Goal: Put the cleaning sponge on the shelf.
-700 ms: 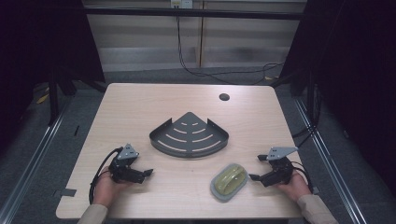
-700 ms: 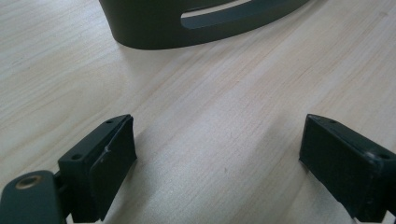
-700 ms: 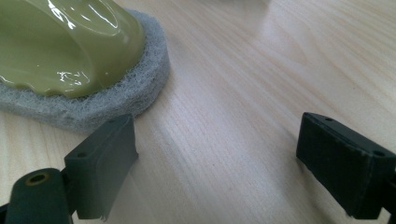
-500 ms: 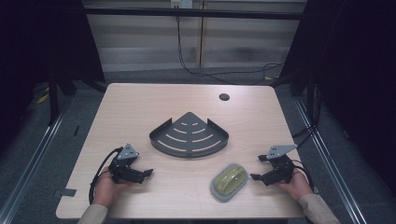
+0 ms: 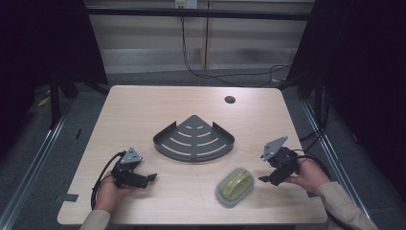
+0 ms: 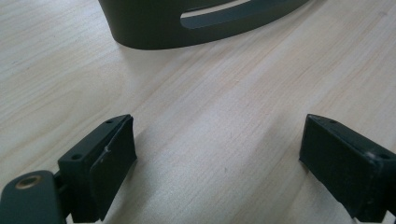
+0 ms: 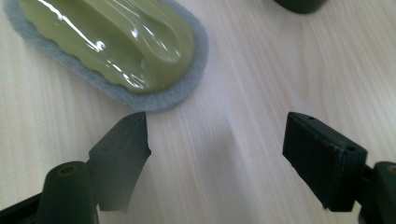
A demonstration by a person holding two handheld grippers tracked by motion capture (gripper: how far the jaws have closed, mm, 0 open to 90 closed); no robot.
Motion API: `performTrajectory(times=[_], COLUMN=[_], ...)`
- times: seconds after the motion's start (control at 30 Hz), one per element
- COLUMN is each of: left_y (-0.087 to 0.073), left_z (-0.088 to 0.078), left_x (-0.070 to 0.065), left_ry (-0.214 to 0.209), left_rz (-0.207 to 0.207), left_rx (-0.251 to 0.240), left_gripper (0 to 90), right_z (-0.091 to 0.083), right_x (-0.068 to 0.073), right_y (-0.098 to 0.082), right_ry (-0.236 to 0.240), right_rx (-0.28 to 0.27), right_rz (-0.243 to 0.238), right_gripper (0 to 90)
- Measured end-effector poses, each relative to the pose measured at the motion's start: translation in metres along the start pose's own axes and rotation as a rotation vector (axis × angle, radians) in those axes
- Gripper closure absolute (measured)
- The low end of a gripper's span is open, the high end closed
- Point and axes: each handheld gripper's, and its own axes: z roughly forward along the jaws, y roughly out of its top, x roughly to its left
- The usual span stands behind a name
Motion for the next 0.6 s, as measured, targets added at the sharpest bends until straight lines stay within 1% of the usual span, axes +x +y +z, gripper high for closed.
performTrajectory(times=[0.03, 0.1, 0.13, 0.17, 0.23, 0.3, 0.37, 0.4, 0.43, 0.47, 0.53, 0.57, 0.6], left_y=[0.0, 0.0, 0.0, 0.0, 0.0, 0.0, 0.0, 0.0, 0.0, 0.0, 0.0, 0.0, 0.0], left_z=[0.0, 0.0, 0.0, 0.0, 0.0, 0.0, 0.0, 0.0, 0.0, 0.0, 0.0, 0.0, 0.0], left_x=[0.0, 0.0, 0.0, 0.0, 0.0, 0.0, 0.0, 0.0, 0.0, 0.0, 0.0, 0.0, 0.0], left_ry=[0.0, 0.0, 0.0, 0.0, 0.0, 0.0, 0.0, 0.0, 0.0, 0.0, 0.0, 0.0, 0.0], left_rz=[0.0, 0.001, 0.001, 0.0, 0.001, 0.0, 0.0, 0.0, 0.0, 0.001, 0.0, 0.001, 0.001], left_rx=[0.0, 0.0, 0.0, 0.0, 0.0, 0.0, 0.0, 0.0, 0.0, 0.0, 0.0, 0.0, 0.001], left_gripper=[10.0, 10.0, 10.0, 10.0, 10.0, 10.0, 10.0, 10.0, 9.9, 10.0, 10.0, 10.0, 9.9], right_z=[-0.001, -0.003, -0.003, -0.003, -0.003, -0.001, 0.001, 0.003, 0.003, 0.006, 0.007, 0.009, 0.01], right_x=[0.001, 0.004, 0.005, 0.008, 0.011, 0.014, 0.018, 0.019, 0.019, 0.023, 0.023, 0.025, 0.026], right_y=[0.005, 0.014, 0.019, 0.026, 0.034, 0.042, 0.049, 0.051, 0.051, 0.057, 0.059, 0.064, 0.065], right_ry=[0.004, 0.011, 0.015, 0.026, 0.026, 0.035, 0.048, 0.052, 0.052, 0.054, 0.057, 0.064, 0.07], right_rx=[0.009, 0.027, 0.028, 0.042, 0.057, 0.085, 0.11, 0.12, 0.12, 0.141, 0.149, 0.158, 0.16], right_rz=[-0.026, -0.052, -0.073, -0.085, -0.125, -0.168, -0.199, -0.212, -0.212, -0.242, -0.251, -0.266, -0.269], right_gripper=[22.7, 22.8, 23.2, 23.4, 24.3, 24.6, 24.8, 24.8, 24.8, 25.2, 25.2, 25.6, 25.7])
